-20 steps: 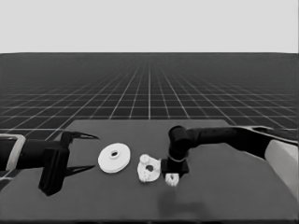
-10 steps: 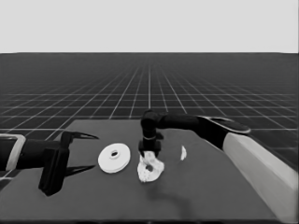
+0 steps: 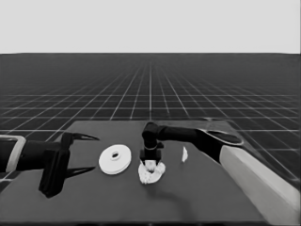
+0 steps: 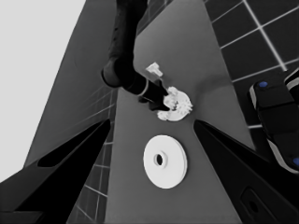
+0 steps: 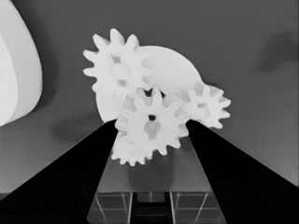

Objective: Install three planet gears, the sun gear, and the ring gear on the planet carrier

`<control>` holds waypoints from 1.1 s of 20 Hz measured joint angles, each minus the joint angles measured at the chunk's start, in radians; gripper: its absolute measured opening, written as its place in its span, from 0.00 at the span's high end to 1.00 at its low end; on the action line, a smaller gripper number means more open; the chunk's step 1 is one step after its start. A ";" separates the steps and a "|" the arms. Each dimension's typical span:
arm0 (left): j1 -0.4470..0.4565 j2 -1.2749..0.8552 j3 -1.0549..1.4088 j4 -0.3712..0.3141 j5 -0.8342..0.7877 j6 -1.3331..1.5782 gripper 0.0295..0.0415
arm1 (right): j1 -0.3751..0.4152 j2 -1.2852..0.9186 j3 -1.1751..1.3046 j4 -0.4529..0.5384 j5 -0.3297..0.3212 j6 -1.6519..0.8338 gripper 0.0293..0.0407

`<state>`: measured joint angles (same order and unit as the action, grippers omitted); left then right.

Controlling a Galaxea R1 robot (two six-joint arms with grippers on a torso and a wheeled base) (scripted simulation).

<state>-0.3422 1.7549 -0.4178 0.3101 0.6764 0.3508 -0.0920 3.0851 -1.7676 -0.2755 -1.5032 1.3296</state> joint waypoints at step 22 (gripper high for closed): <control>0.000 0.000 0.000 0.000 0.000 0.000 0.25 | -0.016 -0.001 -0.002 -0.001 0.001 0.194 0.86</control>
<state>-0.3422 1.7549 -0.4178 0.3101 0.6764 0.3508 -0.1081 3.0838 -1.7700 -0.2766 -1.5025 1.5235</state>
